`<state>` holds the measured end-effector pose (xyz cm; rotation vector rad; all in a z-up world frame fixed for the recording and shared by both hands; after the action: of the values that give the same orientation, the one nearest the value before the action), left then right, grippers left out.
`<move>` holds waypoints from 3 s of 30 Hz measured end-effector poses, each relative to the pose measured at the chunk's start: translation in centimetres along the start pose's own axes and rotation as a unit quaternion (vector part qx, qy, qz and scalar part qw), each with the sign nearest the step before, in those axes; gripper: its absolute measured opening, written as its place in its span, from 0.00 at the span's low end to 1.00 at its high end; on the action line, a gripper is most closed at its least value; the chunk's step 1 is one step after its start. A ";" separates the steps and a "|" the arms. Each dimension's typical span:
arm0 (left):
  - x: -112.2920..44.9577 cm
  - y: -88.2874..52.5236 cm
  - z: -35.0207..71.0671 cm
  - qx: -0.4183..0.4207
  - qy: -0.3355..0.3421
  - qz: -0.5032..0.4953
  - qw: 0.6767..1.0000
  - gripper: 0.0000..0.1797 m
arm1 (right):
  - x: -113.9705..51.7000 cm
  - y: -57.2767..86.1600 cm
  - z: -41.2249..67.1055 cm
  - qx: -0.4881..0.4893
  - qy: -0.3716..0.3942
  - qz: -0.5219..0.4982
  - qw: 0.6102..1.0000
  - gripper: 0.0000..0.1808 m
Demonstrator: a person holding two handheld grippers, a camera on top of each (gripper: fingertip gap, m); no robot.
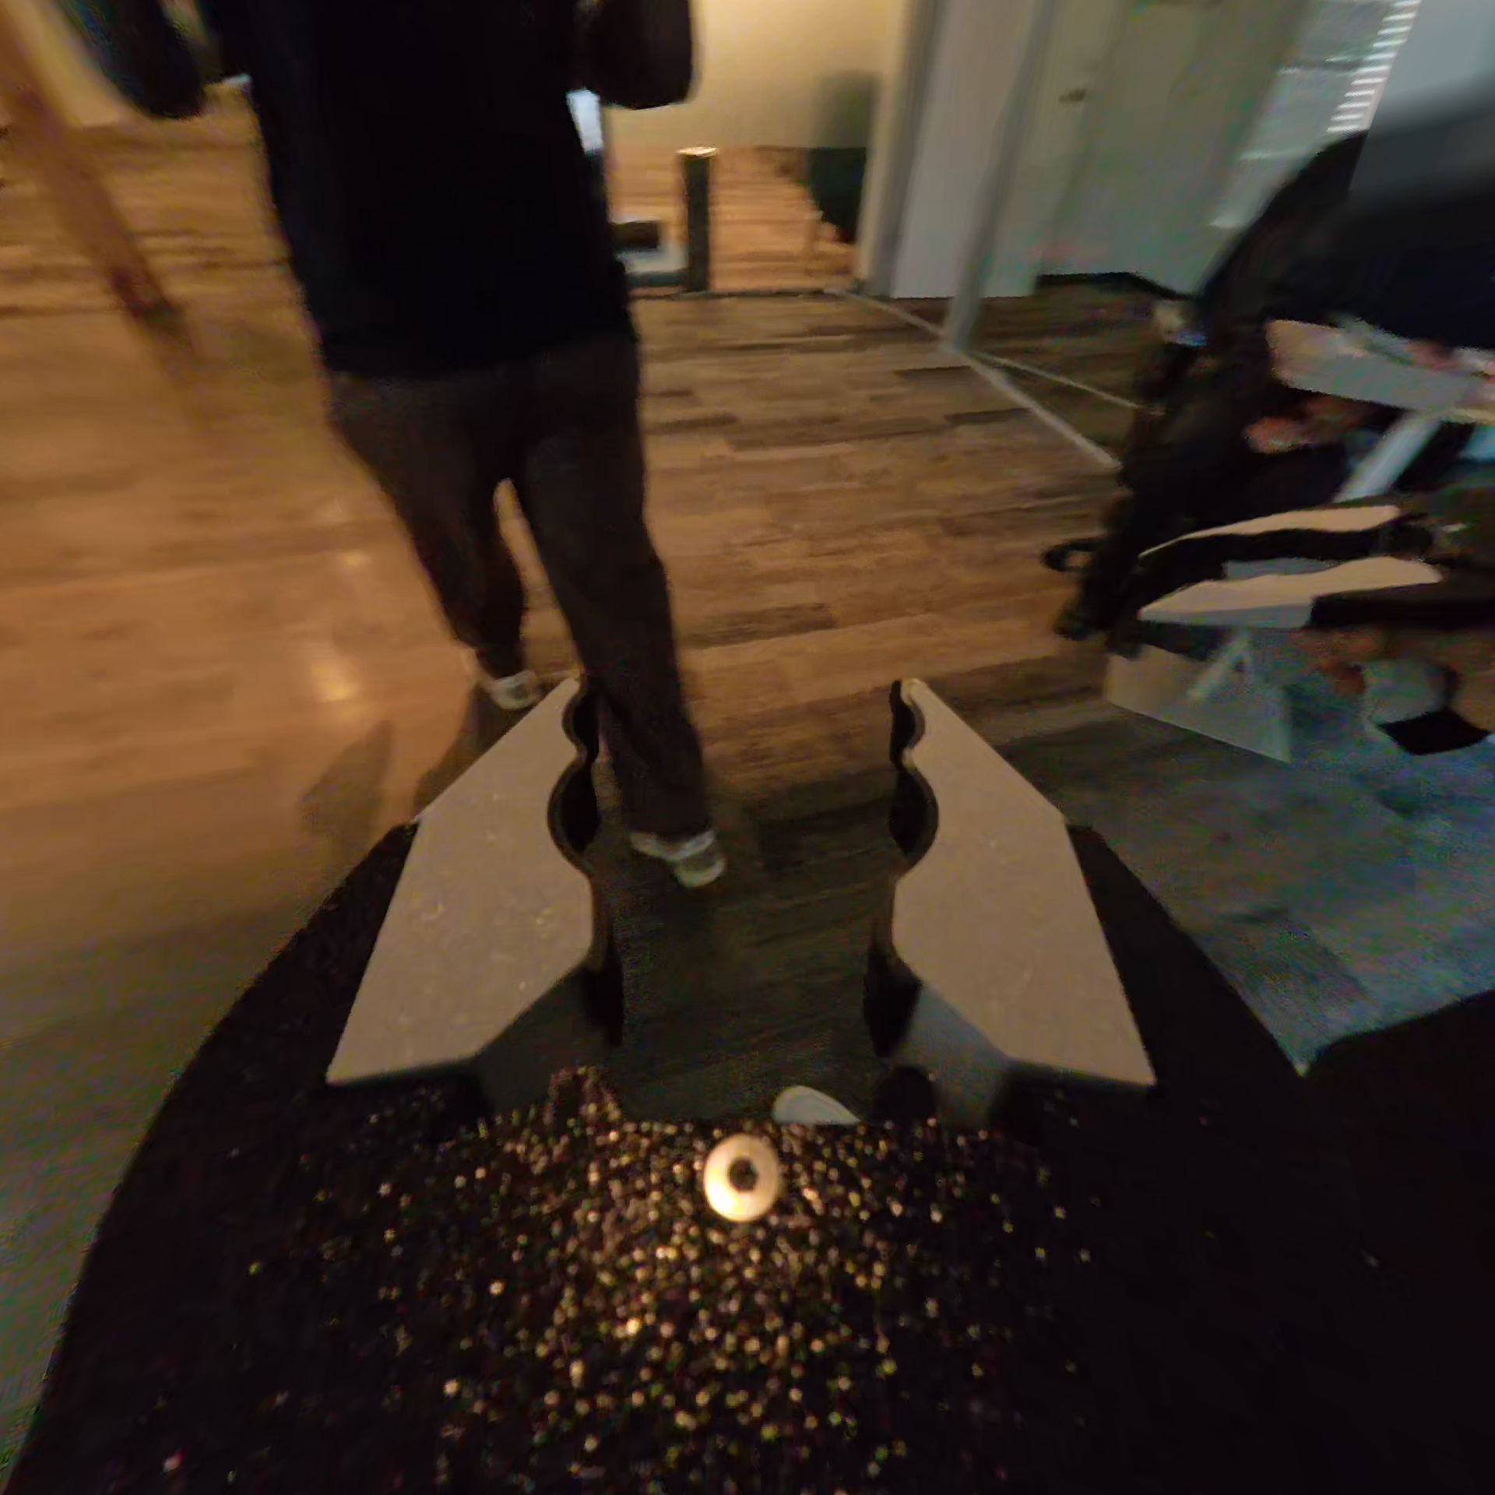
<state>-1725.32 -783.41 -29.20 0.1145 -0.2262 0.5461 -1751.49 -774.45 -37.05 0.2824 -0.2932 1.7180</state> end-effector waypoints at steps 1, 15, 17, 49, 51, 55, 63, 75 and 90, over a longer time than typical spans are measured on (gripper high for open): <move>-1.0 -3.6 0.4 0.011 -0.005 0.032 0.999 0.39 | -4.1 0.9 2.3 -0.008 0.004 0.016 1.000 0.31; -12.0 -46.9 4.7 0.066 0.036 0.247 0.966 0.36 | -54.4 2.6 28.0 0.180 0.047 0.128 0.974 0.35; -15.3 -53.9 4.9 0.052 0.031 0.238 0.969 0.36 | -61.2 2.8 29.9 0.189 0.034 0.120 0.974 0.36; -62.5 -147.7 24.4 0.087 0.019 0.246 0.965 0.31 | -162.2 7.5 71.2 0.137 0.073 0.238 0.959 0.33; -64.8 -154.2 24.6 0.099 0.028 0.260 0.960 0.30 | -168.9 7.6 74.0 0.154 0.070 0.246 0.954 0.32; -71.9 -167.2 26.8 0.084 0.074 0.225 0.968 0.28 | -181.5 9.4 79.0 0.181 0.083 0.231 0.952 0.26; -91.5 -190.8 37.2 0.031 0.080 0.111 0.990 0.12 | -200.3 19.1 87.4 0.142 0.080 0.105 0.981 0.00; -118.3 -217.1 44.0 -0.001 0.045 0.042 0.998 0.06 | -230.0 34.2 90.9 0.079 0.025 -0.007 0.997 0.08; -138.2 -258.0 47.5 0.061 0.007 0.234 0.970 0.34 | -280.0 37.7 115.7 0.130 0.065 0.142 0.979 0.42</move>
<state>-1712.96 -1079.66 -29.14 0.1777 -0.2053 1.0314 -1740.43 -1079.42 -27.71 0.3287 -0.0102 2.0512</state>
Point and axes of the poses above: each gripper's, where its closed fingertips meet, x back along the fingers, z out of its top, y = z × x across the jaws, the point moved 1 cm from there along x, back along the fingers, and after that the axes turned 2 degrees about y, right-handed, at the moved point
